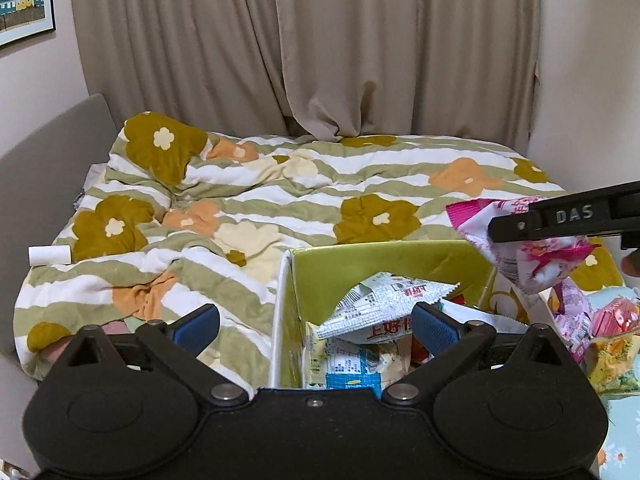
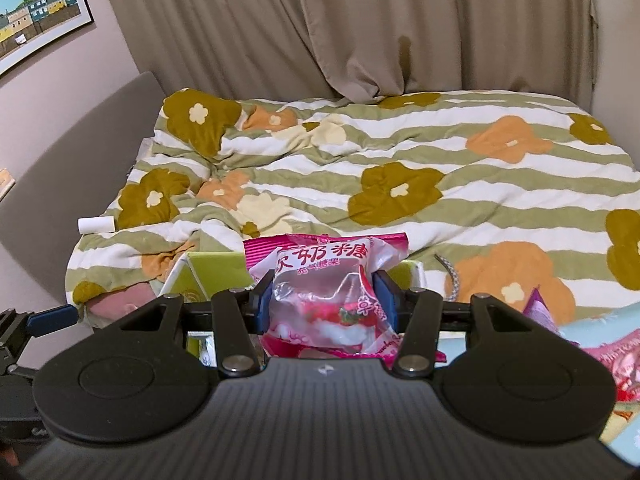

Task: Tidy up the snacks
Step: 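Drop both bags into the box and open both tools, then move both tools back over the tray of snacks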

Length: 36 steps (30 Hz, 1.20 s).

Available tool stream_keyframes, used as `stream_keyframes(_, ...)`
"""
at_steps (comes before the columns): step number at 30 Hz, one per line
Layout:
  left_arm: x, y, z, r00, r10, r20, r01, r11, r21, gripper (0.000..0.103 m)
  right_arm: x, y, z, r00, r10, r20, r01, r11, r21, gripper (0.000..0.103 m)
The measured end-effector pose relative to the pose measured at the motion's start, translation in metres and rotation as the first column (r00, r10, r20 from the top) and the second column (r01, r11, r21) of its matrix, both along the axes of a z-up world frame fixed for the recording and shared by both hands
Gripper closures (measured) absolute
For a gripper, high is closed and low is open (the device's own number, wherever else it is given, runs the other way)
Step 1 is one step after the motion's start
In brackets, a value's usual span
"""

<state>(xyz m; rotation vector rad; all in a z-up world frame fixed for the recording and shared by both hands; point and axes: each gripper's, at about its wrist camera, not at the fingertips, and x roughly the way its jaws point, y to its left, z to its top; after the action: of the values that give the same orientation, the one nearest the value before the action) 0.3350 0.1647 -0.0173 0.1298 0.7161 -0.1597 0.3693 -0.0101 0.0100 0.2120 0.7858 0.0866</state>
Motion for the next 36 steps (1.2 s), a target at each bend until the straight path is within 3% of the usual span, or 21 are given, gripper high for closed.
stream_keyframes(3, 0.002, -0.001, -0.004, 1.0, 0.01, -0.008, -0.01, 1.0, 0.002, 0.0, 0.011, 0.003, -0.007, 1.0, 0.024, -0.021, -0.024, 1.0, -0.003, 0.035)
stream_keyframes(5, 0.002, -0.002, -0.006, 1.0, 0.012, -0.014, -0.012, 1.0, 0.005, 0.0, 0.016, 0.003, -0.013, 0.998, 0.042, -0.037, -0.041, 0.999, 0.021, 0.027)
stream_keyframes(6, 0.002, -0.002, -0.007, 1.0, 0.013, -0.017, -0.013, 1.0, 0.008, 0.0, 0.016, 0.003, -0.015, 0.998, 0.045, -0.041, -0.044, 0.998, 0.033, 0.009)
stream_keyframes(7, 0.001, -0.004, -0.008, 1.0, 0.015, -0.021, -0.014, 1.0, 0.01, 0.0, 0.016, 0.003, -0.017, 0.998, 0.044, -0.044, -0.042, 0.998, 0.042, 0.0)
stream_keyframes(15, -0.007, -0.004, -0.01, 0.999, 0.03, -0.031, -0.03, 1.0, 0.009, 0.0, -0.001, -0.001, -0.02, 0.999, 0.04, 0.011, -0.041, 0.997, 0.071, 0.0)
stream_keyframes(23, -0.02, -0.005, 0.01, 1.0, 0.025, 0.007, -0.025, 1.0, -0.016, 0.0, -0.026, -0.005, 0.003, 0.997, 0.035, 0.069, -0.039, 0.998, 0.052, 0.0)
stream_keyframes(27, -0.029, -0.013, 0.022, 0.999, -0.009, 0.036, 0.01, 1.0, -0.03, 0.0, -0.046, -0.008, 0.019, 0.997, 0.015, 0.082, -0.015, 1.0, 0.001, 0.0)
stream_keyframes(36, -0.058, -0.064, 0.042, 0.989, -0.116, 0.096, 0.119, 0.993, -0.023, 0.0, -0.099, -0.054, 0.051, 0.988, -0.087, 0.125, 0.09, 0.996, -0.015, 0.0)
